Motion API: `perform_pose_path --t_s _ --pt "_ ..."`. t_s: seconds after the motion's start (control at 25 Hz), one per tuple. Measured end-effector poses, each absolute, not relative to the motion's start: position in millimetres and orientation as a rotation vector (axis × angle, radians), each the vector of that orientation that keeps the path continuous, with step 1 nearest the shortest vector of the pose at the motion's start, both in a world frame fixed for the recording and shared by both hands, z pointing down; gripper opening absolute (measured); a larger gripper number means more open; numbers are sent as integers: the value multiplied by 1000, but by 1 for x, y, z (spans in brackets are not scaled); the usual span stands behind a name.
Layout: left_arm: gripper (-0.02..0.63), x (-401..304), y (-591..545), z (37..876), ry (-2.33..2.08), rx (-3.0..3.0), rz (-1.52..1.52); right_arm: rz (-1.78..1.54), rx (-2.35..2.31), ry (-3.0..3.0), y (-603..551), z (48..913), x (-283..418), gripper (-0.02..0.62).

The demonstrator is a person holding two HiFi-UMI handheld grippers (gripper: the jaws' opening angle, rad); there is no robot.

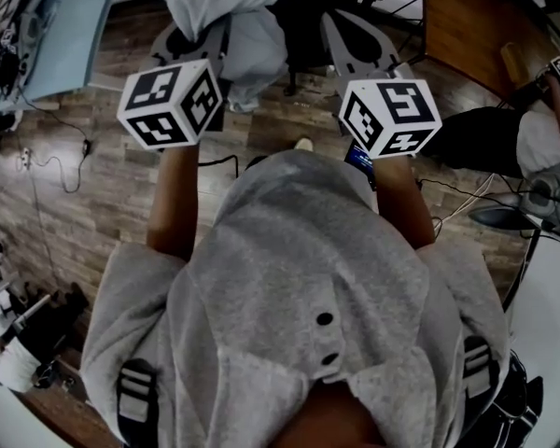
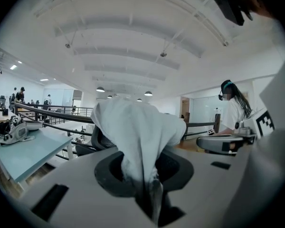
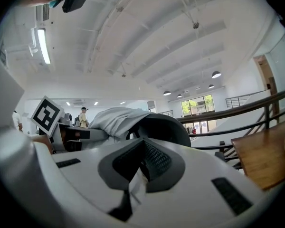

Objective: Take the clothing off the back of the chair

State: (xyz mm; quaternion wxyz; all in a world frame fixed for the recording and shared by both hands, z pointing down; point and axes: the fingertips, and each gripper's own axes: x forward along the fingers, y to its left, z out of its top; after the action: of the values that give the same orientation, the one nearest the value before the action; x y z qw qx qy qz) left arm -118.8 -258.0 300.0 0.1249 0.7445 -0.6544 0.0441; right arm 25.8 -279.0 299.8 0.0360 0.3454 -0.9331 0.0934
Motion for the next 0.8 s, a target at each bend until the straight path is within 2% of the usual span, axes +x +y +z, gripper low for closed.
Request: perform_pose_path --t_s 0.8 --pt "94 -114 -216 293 -1855 2213 70 283 1146 -2852 -240 291 32 9"
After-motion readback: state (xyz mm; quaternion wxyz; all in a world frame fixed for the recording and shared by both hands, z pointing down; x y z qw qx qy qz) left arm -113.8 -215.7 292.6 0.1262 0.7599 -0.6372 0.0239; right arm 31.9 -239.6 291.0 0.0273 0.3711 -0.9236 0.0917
